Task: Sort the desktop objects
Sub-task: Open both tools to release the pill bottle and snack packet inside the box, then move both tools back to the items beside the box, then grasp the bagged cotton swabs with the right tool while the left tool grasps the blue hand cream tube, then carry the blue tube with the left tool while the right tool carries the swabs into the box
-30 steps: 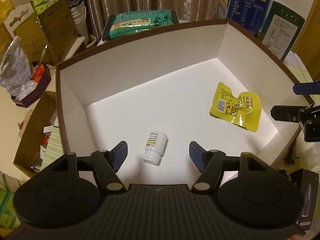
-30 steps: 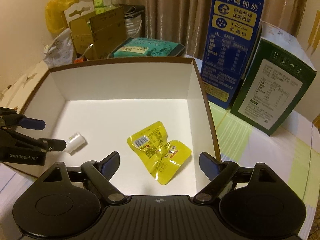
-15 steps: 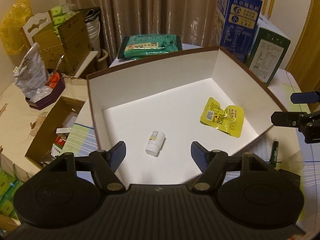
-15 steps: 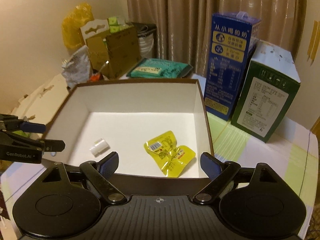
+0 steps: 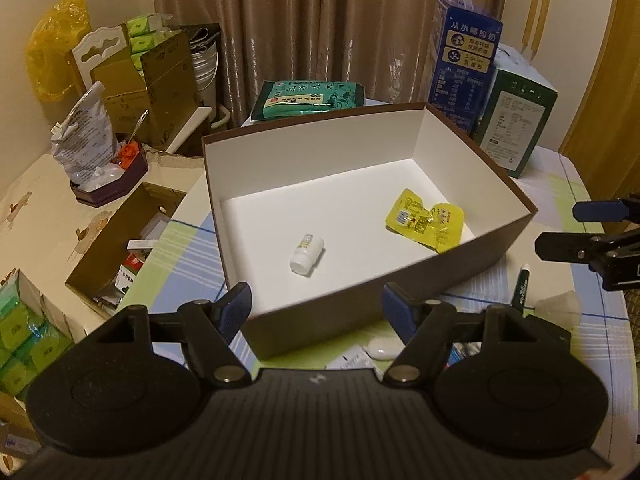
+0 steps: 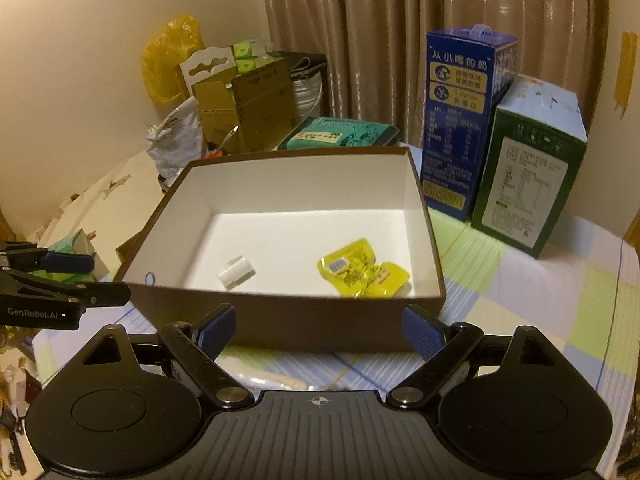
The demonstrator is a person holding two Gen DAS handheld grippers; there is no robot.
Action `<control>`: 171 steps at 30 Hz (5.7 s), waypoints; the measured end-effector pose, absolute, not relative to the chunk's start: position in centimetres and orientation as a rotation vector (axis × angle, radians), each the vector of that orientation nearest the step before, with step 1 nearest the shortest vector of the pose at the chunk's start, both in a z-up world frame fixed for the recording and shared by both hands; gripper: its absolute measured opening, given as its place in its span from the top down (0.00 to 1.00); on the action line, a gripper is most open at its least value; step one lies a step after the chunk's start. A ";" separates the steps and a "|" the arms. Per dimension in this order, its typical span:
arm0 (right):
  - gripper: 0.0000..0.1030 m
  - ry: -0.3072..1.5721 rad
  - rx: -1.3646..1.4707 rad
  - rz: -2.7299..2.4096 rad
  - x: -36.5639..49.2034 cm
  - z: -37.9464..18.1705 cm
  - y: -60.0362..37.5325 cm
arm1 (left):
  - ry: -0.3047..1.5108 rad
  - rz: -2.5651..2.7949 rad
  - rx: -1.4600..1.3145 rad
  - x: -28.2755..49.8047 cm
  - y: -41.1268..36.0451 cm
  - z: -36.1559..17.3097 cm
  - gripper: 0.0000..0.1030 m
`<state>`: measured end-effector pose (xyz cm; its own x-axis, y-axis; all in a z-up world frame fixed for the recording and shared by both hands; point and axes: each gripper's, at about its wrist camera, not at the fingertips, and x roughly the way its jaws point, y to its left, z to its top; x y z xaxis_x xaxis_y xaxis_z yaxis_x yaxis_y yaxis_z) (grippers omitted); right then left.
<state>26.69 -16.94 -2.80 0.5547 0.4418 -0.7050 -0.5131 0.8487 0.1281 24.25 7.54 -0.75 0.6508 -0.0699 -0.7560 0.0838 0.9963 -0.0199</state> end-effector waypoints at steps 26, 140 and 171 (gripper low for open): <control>0.14 0.967 -0.055 0.510 23.6 -8.1 -18.6 | 0.968 -0.123 0.038 21.1 5.0 -5.0 0.33; 0.88 0.949 0.140 0.526 19.9 -9.0 -18.3 | 0.924 -0.252 0.057 17.8 9.5 -8.4 0.97; 0.88 0.970 0.179 0.435 19.2 -9.3 -20.5 | 1.042 -0.434 0.333 19.8 6.5 -14.1 0.75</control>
<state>19.21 -20.45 -9.30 0.4877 0.4341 -0.7575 -0.2762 0.8998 0.3378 19.81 6.46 -14.14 0.4333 -0.1862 -0.8818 0.4946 0.8671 0.0599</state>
